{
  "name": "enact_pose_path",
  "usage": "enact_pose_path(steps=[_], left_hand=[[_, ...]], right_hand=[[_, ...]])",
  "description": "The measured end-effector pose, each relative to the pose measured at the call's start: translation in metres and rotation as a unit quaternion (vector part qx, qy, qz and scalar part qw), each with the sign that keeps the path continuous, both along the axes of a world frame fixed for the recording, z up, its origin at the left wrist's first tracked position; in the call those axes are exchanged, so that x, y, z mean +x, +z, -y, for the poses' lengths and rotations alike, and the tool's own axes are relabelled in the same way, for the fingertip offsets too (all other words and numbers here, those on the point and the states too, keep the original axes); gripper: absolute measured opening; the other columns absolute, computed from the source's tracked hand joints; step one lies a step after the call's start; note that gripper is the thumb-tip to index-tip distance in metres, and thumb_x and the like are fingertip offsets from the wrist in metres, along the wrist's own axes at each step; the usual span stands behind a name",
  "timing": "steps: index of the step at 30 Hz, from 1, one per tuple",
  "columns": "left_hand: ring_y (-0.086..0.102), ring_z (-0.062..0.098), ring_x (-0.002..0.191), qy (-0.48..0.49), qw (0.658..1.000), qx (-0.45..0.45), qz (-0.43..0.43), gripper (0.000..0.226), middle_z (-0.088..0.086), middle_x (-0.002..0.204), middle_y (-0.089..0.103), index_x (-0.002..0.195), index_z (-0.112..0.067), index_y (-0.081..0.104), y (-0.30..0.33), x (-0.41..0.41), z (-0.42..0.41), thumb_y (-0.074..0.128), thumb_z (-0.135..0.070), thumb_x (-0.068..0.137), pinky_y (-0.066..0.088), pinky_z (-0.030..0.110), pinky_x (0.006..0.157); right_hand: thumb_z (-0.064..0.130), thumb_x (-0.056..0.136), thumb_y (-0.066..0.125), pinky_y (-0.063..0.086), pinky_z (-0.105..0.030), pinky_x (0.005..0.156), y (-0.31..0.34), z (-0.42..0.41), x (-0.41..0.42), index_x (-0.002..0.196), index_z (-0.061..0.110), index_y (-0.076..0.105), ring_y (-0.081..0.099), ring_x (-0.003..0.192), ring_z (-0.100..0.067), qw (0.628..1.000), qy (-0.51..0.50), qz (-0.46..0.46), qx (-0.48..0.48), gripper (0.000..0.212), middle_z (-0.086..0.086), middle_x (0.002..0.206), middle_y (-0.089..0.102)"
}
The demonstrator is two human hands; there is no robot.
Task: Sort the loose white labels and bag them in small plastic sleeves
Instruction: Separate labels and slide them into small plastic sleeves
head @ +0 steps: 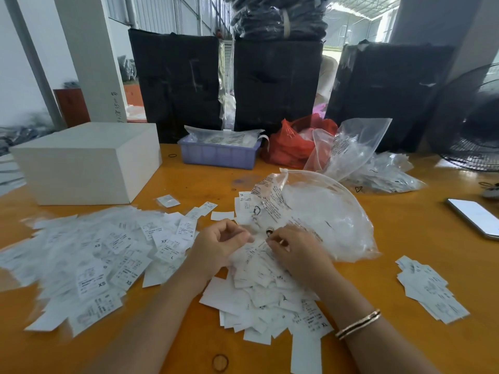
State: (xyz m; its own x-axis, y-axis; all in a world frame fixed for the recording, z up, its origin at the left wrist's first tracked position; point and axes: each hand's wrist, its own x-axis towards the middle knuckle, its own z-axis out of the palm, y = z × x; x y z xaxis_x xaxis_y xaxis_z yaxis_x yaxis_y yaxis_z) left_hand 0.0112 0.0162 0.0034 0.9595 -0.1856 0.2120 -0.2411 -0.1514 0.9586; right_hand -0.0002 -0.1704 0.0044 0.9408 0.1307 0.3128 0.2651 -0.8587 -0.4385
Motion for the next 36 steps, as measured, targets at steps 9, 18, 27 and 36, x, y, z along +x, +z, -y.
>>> enact_pose_path(steps=[9, 18, 27, 36], left_hand=[[0.068, 0.005, 0.092, -0.040, 0.992, -0.120, -0.024, 0.026, -0.003, 0.091, 0.075, 0.107, -0.018, 0.063, 0.005, -0.003, 0.000, 0.064, -0.003, 0.085, 0.048, 0.009, 0.071], [0.065, 0.003, 0.080, -0.007, 0.997, -0.071, -0.002, 0.023, -0.006, 0.088, 0.074, 0.099, -0.027, 0.069, 0.001, 0.000, -0.002, 0.055, -0.011, 0.094, 0.048, 0.009, 0.066], [0.066, 0.000, 0.090, 0.004, 0.995, -0.095, -0.015, 0.024, -0.012, 0.093, 0.073, 0.101, -0.025, 0.067, 0.001, 0.001, 0.001, 0.068, -0.010, 0.084, 0.049, 0.009, 0.069], [0.065, -0.004, 0.089, 0.011, 0.996, -0.084, -0.010, 0.020, -0.018, 0.092, 0.072, 0.100, -0.025, 0.068, -0.001, 0.003, -0.001, 0.067, -0.012, 0.086, 0.047, 0.007, 0.069]], right_hand=[[0.034, 0.100, 0.035, 0.035, -0.034, 0.103, -0.005, 0.001, 0.004, 0.111, 0.020, 0.065, 0.048, 0.111, -0.014, 0.987, -0.026, -0.040, -0.156, 0.035, 0.005, 0.116, 0.057], [0.050, 0.095, 0.035, 0.027, -0.035, 0.100, -0.007, 0.006, 0.006, 0.122, 0.024, 0.058, 0.040, 0.111, -0.017, 0.980, -0.056, -0.078, -0.176, 0.044, 0.003, 0.117, 0.048], [0.052, 0.094, 0.030, 0.018, -0.037, 0.089, -0.011, 0.000, 0.005, 0.109, 0.035, 0.063, 0.042, 0.108, -0.008, 0.985, 0.011, -0.070, -0.158, 0.040, 0.016, 0.115, 0.054], [0.034, 0.101, 0.034, 0.032, -0.026, 0.053, 0.000, -0.002, -0.004, 0.092, 0.020, 0.052, 0.053, 0.065, -0.016, 0.998, -0.028, 0.026, -0.047, 0.025, 0.004, 0.071, 0.057]])
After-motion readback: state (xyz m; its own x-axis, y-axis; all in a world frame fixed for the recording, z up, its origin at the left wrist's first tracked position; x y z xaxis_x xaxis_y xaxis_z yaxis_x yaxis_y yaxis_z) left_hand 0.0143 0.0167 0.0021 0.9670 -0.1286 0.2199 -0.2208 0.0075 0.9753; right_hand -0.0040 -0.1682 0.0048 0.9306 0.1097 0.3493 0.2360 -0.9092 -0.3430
